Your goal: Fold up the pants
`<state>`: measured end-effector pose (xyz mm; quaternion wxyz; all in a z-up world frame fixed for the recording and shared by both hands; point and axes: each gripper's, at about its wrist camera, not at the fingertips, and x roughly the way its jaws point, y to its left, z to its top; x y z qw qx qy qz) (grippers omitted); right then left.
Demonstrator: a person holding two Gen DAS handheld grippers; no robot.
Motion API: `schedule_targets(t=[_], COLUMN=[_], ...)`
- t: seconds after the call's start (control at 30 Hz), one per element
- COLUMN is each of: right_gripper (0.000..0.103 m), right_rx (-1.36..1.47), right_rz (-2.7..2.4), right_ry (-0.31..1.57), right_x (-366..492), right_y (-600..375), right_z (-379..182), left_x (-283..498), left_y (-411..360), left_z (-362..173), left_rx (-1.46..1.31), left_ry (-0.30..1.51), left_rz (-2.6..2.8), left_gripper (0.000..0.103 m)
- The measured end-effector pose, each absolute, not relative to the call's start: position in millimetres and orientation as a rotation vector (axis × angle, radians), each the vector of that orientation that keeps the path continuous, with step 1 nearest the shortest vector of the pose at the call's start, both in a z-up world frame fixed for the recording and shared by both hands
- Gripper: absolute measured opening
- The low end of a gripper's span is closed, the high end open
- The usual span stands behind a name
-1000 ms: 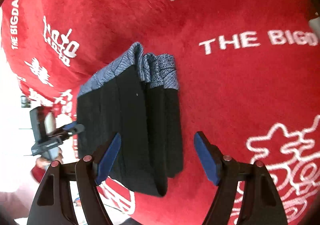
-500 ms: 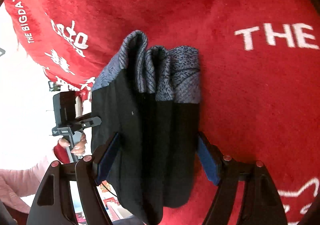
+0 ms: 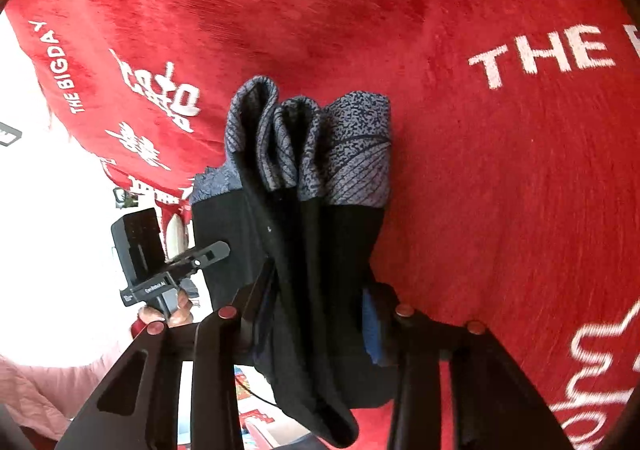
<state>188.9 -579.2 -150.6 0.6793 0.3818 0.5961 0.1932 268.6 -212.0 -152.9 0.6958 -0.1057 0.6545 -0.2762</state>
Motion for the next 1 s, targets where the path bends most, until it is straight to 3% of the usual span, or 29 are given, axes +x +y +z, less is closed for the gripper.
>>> schedule_targets(t=[0.4,0.63,0.73,0.8,1.0], right_gripper=[0.041,0.041,0.044,0.049,0.061], right_rx=[0.897,0.892,0.894,0.872,0.628], right_rz=[0.439,0.382,0.35,0.327,0.216], right_ry=[1.337,1.388,1.368,1.365,1.386], right_x=[115.6,68.5,62.4,62.5,64.6], right_y=[-570.0,-556.1,-558.8,-560.6,-543.5], right_z=[-110.9,-141.3,-155.0,-158.6,-139.8], left_x=[200.7,153.0,149.5,150.4,147.7], left_y=[-207.0,-197.0,-192.7,-192.6,-197.4], left_z=[-110.2,-145.9,-152.0,-155.5,-155.2], left_rx=[-0.267,-0.231,-0.245,-0.229,-0.172], left_ry=[1.482,1.531,1.481,1.475,1.479], left_rz=[-0.61,-0.559,-0.534,-0.493,-0.395], left_gripper=[0.053,0.054,0.067,0.086,0.098])
